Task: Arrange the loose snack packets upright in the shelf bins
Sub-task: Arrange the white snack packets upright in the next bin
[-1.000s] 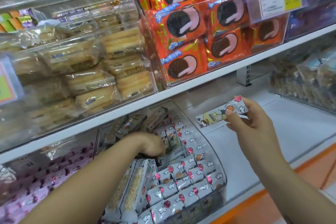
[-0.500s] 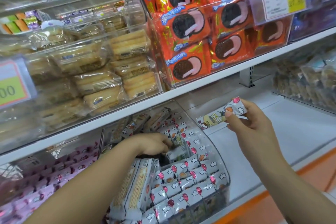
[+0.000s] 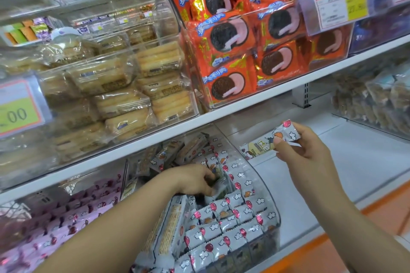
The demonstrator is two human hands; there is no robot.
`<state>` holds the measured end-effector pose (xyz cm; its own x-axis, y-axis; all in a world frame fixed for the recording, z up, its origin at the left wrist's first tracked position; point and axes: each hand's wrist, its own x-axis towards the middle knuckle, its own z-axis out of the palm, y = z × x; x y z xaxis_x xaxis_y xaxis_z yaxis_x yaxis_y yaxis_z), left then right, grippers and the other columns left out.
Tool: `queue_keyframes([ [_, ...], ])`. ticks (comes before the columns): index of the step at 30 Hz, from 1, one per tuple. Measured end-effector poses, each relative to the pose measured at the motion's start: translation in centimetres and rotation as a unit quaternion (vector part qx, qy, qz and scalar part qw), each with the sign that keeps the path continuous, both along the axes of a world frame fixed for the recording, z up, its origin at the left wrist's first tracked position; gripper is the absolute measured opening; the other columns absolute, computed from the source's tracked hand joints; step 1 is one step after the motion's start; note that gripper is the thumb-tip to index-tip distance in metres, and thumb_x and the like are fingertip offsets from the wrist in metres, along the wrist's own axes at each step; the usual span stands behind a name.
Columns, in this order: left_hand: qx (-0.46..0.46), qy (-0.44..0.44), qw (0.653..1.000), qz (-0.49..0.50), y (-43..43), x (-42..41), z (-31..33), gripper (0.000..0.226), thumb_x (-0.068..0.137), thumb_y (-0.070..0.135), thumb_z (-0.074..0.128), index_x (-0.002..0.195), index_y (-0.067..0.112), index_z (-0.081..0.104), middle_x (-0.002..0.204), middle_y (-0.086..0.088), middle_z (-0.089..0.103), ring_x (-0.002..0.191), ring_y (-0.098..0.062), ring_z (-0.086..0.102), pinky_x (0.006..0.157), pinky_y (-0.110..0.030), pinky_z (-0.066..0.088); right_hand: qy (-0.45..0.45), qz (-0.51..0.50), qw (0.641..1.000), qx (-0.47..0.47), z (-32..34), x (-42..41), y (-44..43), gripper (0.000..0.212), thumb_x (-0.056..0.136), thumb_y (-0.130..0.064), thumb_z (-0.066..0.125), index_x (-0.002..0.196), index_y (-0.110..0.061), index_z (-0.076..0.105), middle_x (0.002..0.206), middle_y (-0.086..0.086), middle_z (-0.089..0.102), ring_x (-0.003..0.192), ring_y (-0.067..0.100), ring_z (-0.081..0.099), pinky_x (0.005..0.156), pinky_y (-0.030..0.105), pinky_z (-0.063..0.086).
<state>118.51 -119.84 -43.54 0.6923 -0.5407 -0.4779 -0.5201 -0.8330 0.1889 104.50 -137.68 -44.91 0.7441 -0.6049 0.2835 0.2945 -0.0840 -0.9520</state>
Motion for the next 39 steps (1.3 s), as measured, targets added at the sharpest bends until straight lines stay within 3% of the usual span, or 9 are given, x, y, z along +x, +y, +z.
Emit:
queue_keyframes([
  [4, 0.041, -0.027, 0.999, 0.0, -0.8, 0.0, -0.9, 0.059, 0.086, 0.039, 0.066, 0.137, 0.016, 0.047, 0.12, -0.002, 0.062, 0.106, -0.022, 0.058, 0.092, -0.035, 0.047, 0.001, -0.005, 1.0, -0.001, -0.1, 0.2, 0.0, 0.025, 0.091, -0.025, 0.061, 0.115, -0.032, 0.058, 0.094, -0.016, 0.067, 0.09, 0.007, 0.064, 0.073, 0.023, 0.046],
  [7, 0.073, -0.074, 0.995, -0.005, -1.4, 0.1, -1.3, 0.035, 0.086, 0.039, 0.064, 0.107, 0.011, 0.064, 0.094, -0.004, 0.063, 0.082, -0.021, 0.057, 0.068, -0.029, 0.045, 0.003, -0.007, 1.0, -0.003, -0.2, 0.2, 0.0, 0.027, 0.091, -0.025, 0.061, 0.116, -0.031, 0.057, 0.096, -0.016, 0.066, 0.092, 0.008, 0.064, 0.075, 0.025, 0.048],
  [10, 0.072, -0.079, 0.994, 0.01, -1.2, 0.1, -0.5, 0.029, 0.088, 0.035, 0.061, 0.104, 0.011, 0.066, 0.086, -0.001, 0.06, 0.076, -0.018, 0.055, 0.066, -0.029, 0.044, 0.001, -0.004, 1.0, -0.003, -0.2, 0.1, -0.3, 0.025, 0.091, -0.024, 0.061, 0.114, -0.032, 0.058, 0.097, -0.016, 0.066, 0.093, 0.008, 0.064, 0.073, 0.022, 0.046],
  [19, -0.003, -0.152, 0.986, 0.061, 1.8, -1.5, 3.6, 0.032, 0.089, 0.037, 0.061, 0.112, 0.016, 0.055, 0.104, -0.003, 0.062, 0.079, -0.015, 0.057, 0.071, -0.028, 0.049, 0.0, 0.003, 1.0, -0.003, 0.1, -0.1, 0.1, 0.02, 0.091, -0.024, 0.06, 0.098, -0.042, 0.056, 0.09, -0.018, 0.066, 0.088, 0.004, 0.064, 0.065, 0.018, 0.042],
  [24, -0.132, -0.157, 0.973, 0.102, 0.7, -2.8, 2.6, 0.032, 0.088, 0.017, 0.06, 0.117, 0.013, 0.047, 0.09, -0.003, 0.059, 0.067, -0.011, 0.054, 0.057, -0.021, 0.047, 0.002, -0.001, 1.0, -0.002, 0.1, -0.1, 0.3, 0.02, 0.09, -0.024, 0.061, 0.106, -0.036, 0.059, 0.094, -0.015, 0.067, 0.09, 0.006, 0.064, 0.074, 0.025, 0.048],
  [28, -0.175, -0.151, 0.965, 0.126, -0.2, -2.6, 1.8, 0.019, 0.086, 0.02, 0.062, 0.101, 0.012, 0.054, 0.094, -0.002, 0.058, 0.081, -0.012, 0.056, 0.073, -0.026, 0.051, 0.004, 0.003, 1.0, -0.001, -0.1, -0.1, 0.2, 0.027, 0.09, -0.025, 0.061, 0.116, -0.032, 0.058, 0.1, -0.014, 0.068, 0.095, 0.007, 0.063, 0.071, 0.022, 0.045],
  [31, -0.198, -0.14, 0.96, 0.138, -0.3, -2.4, 1.8, 0.018, 0.088, 0.024, 0.063, 0.098, 0.015, 0.05, 0.092, 0.0, 0.058, 0.076, -0.012, 0.055, 0.068, -0.027, 0.051, 0.001, 0.001, 1.0, 0.0, 0.0, -0.1, 0.0, 0.023, 0.09, -0.025, 0.061, 0.111, -0.036, 0.057, 0.096, -0.016, 0.067, 0.092, 0.006, 0.064, 0.067, 0.019, 0.043],
  [35, -0.207, -0.14, 0.958, 0.144, 0.1, -2.7, 1.8, 0.027, 0.088, 0.021, 0.064, 0.1, 0.021, 0.04, 0.085, 0.003, 0.052, 0.066, -0.008, 0.052, 0.05, -0.019, 0.041, -0.001, 0.0, 1.0, -0.005, 0.0, 0.0, -0.1, 0.022, 0.091, -0.025, 0.061, 0.11, -0.035, 0.058, 0.091, -0.018, 0.067, 0.087, 0.003, 0.064, 0.067, 0.019, 0.045],
  [39, -0.19, -0.182, 0.957, 0.121, 0.0, -2.7, 1.0, 0.055, 0.083, 0.016, 0.067, 0.129, 0.015, 0.037, 0.11, -0.002, 0.054, 0.082, -0.012, 0.054, 0.064, -0.019, 0.041, -0.003, 0.0, 1.0, -0.01, 0.0, 0.0, 0.0, 0.02, 0.091, -0.025, 0.061, 0.105, -0.038, 0.057, 0.084, -0.021, 0.067, 0.08, -0.001, 0.064, 0.062, 0.013, 0.045],
])
